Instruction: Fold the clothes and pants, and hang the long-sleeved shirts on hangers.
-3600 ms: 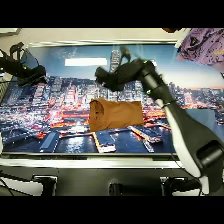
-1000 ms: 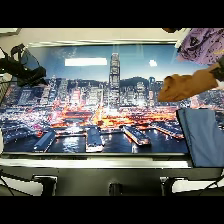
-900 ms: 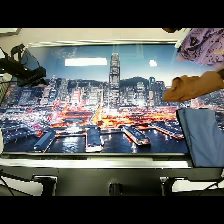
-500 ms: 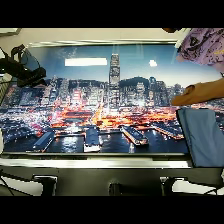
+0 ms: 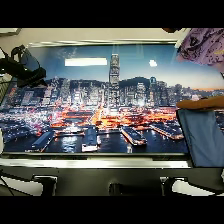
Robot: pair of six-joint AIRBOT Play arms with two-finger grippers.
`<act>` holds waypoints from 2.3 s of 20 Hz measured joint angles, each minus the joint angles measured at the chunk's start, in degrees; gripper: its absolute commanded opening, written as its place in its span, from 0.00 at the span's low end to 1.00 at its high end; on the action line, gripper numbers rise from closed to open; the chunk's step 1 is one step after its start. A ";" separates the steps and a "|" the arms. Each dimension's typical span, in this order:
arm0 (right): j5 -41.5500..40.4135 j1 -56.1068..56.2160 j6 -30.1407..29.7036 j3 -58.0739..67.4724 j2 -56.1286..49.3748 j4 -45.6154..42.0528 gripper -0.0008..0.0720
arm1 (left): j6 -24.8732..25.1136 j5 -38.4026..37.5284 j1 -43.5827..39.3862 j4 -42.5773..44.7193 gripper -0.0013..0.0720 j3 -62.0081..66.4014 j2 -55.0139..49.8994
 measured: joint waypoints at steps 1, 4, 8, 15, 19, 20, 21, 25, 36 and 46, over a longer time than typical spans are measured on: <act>-1.70 0.02 -0.28 -0.74 0.11 -1.36 0.04 | 0.00 -0.07 0.00 0.00 0.04 0.00 0.00; -5.84 0.04 -2.01 -4.94 0.85 -5.18 0.04 | 0.00 -0.22 0.00 0.00 0.04 0.00 0.00; -6.67 0.04 -3.30 -14.67 4.50 -10.36 0.04 | -0.02 -1.18 0.00 0.00 0.04 0.00 0.00; -3.52 0.04 -3.02 -34.51 10.95 -17.29 0.04 | -0.02 -1.70 0.00 0.00 0.04 0.00 0.00; -2.25 0.04 -2.82 -42.75 12.04 -20.02 0.04 | -0.02 -1.86 0.00 0.02 0.04 0.00 0.00; -1.95 0.04 -2.82 -44.37 12.15 -20.72 0.04 | -0.02 -1.86 0.00 0.02 0.04 0.00 0.00; -1.77 0.04 -2.80 -45.92 12.26 -21.49 0.04 | -0.02 -1.84 0.00 0.02 0.04 0.00 0.00; -1.09 0.04 -2.58 -50.42 12.39 -23.98 0.05 | -0.02 -1.84 0.00 0.02 0.04 0.00 0.00; 3.52 0.09 -5.99 -48.50 13.38 -25.77 0.36 | 0.00 -1.81 0.02 0.04 0.04 0.00 0.42; 26.95 22.43 -26.97 -35.85 17.79 3.43 0.04 | 9.11 4.87 -0.07 0.57 0.04 -5.84 10.19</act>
